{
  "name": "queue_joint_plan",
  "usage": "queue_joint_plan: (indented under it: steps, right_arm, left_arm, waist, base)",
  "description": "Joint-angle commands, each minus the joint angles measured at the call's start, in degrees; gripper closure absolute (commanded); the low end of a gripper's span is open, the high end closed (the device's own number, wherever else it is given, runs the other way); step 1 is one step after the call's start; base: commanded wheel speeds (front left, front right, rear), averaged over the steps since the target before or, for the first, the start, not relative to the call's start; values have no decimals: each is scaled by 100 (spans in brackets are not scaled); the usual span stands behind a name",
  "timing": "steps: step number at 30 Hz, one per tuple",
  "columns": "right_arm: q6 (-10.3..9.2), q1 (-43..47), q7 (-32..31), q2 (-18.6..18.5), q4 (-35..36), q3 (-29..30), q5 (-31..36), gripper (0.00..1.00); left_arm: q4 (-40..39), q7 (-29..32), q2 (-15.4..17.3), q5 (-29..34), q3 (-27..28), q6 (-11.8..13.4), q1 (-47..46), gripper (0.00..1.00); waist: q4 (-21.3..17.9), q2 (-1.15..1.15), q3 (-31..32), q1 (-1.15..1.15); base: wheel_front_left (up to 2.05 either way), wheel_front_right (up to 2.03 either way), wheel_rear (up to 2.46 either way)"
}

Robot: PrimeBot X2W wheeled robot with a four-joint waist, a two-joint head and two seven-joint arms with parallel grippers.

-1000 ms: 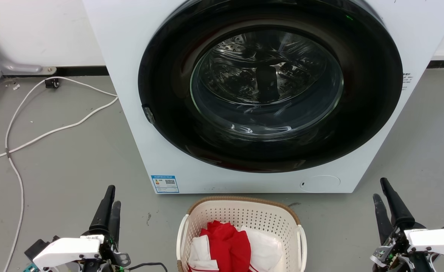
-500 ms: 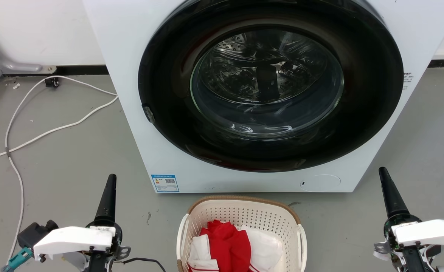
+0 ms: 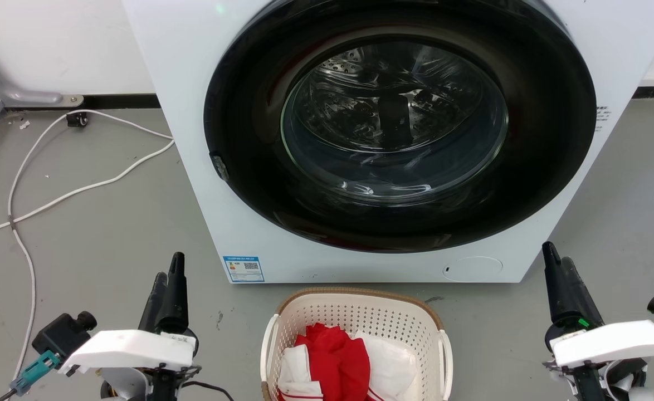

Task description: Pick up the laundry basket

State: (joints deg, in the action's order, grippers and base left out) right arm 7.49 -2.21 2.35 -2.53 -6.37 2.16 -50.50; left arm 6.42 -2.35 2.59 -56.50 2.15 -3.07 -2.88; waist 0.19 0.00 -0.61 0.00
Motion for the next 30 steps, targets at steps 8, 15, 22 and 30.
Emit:
queue_joint_plan:
  steps: [8,15,22,30]
  right_arm:
    - [1,24,192,-27,191,-47,878,0]
    - [1,64,324,-30,220,-97,1513,0]
    - [1,100,444,-33,272,-106,2032,0]
    - [1,146,572,-35,355,-135,2558,0]
  left_arm:
    - [-207,-194,25,852,-112,98,-5,0]
    - [-259,-321,27,1405,-190,146,16,0]
    - [-302,-444,28,1890,-250,185,52,0]
    - [-357,-571,29,2426,-298,218,86,0]
  waist:
    - [-6,0,-12,0]
    - [-3,0,-21,0]
    - [-1,0,-26,0]
    - [-4,0,-29,0]
  base:
    - [0,0,0]
    - [0,0,0]
    - [0,0,0]
    - [0,0,0]
